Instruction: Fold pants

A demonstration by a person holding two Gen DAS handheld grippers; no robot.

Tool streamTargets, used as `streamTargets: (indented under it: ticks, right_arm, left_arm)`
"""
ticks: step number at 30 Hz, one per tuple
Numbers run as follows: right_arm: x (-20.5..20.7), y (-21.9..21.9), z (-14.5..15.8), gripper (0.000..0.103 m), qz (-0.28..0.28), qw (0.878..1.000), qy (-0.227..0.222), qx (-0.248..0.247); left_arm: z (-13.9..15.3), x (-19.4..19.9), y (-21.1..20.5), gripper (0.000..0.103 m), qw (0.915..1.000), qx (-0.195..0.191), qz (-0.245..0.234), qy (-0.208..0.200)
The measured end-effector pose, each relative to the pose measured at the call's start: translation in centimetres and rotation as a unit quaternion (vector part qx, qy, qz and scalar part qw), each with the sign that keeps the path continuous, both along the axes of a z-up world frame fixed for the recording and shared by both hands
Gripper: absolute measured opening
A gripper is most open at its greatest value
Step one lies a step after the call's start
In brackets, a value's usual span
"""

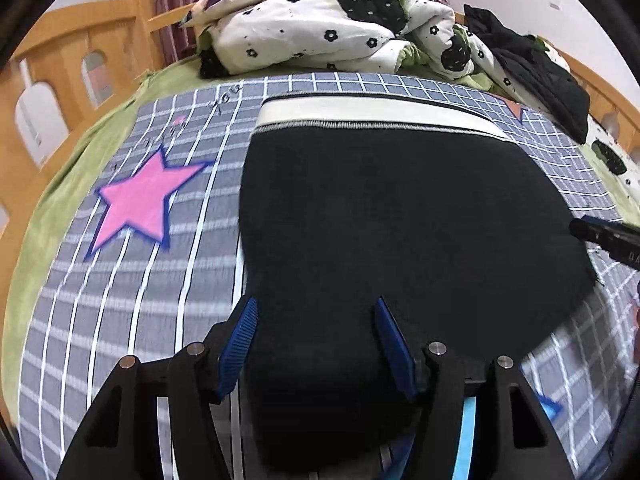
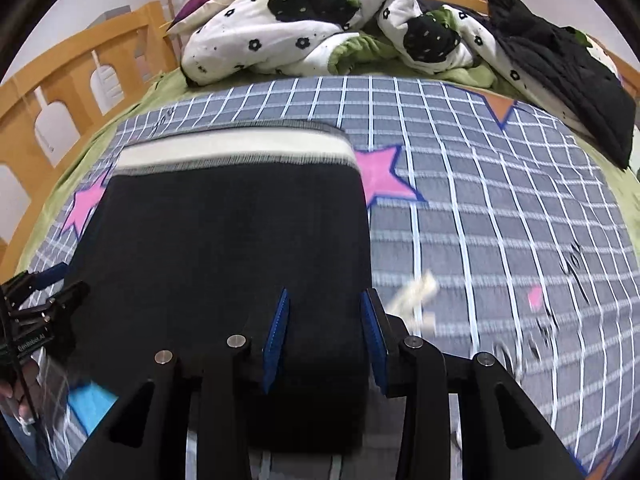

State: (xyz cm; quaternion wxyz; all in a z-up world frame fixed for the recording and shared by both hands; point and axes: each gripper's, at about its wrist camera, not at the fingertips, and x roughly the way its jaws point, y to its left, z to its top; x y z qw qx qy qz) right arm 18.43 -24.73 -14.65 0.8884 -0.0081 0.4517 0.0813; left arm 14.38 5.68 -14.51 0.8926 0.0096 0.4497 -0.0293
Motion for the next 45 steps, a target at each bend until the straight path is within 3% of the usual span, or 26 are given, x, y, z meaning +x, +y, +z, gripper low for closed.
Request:
streamTargets:
  ticks: [3, 8, 11, 13, 15, 19, 22, 31, 45]
  right_arm:
    - [-2.8, -0.7, 1.0, 0.037, -0.009, 1.0, -0.004, 0.003]
    - [-6.6, -1.1, 4.2, 0.039, -0.021, 0.999, -0.041, 0.0]
    - [-8.6, -0.8, 6.3, 0.039, -0.022, 0.998, -0.065, -0.012]
    - [-9.6, -0.3, 7.8, 0.039, -0.012, 0.996, -0.078, -0.03]
    - [-10.9, -0.2, 9.0, 0.046, -0.013, 0.995, -0.085, -0.041]
    - [-13.9, -0.1, 10.6, 0.083, -0.018, 0.995, -0.094, -0.042]
    - [-16.6, 0.0, 12.0, 0.094, -0.022, 0.991, -0.124, -0.044]
    - [-19.7, -0.3, 12.3, 0.095, -0.034, 0.993, -0.106, -0.045]
    - [-20.1, -1.9, 12.2, 0.095, -0.056, 0.993, -0.095, -0.033]
  left_arm:
    - [1.1, -2.3, 0.9, 0.059, 0.9998, -0.015, 0.01, 0.007]
    - [4.7, -6.1, 1.2, 0.059, 0.9982, -0.012, 0.04, -0.043]
    - [8.1, -8.7, 0.0, 0.061, 0.9934, 0.026, 0.056, -0.096]
    - [9.7, -9.8, -0.5, 0.065, 0.9923, 0.023, 0.059, -0.107]
    - [11.0, -10.9, -0.7, 0.065, 0.9918, 0.01, 0.062, -0.111]
    - [12.6, -13.2, -1.7, 0.072, 0.9907, 0.01, 0.063, -0.12]
    - [13.1, -14.1, -2.6, 0.074, 0.9924, 0.002, 0.05, -0.112]
    - [13.7, -16.0, -4.2, 0.079, 0.9931, -0.004, 0.044, -0.108]
    - [13.5, -16.3, -5.0, 0.08, 0.9936, -0.004, 0.044, -0.104]
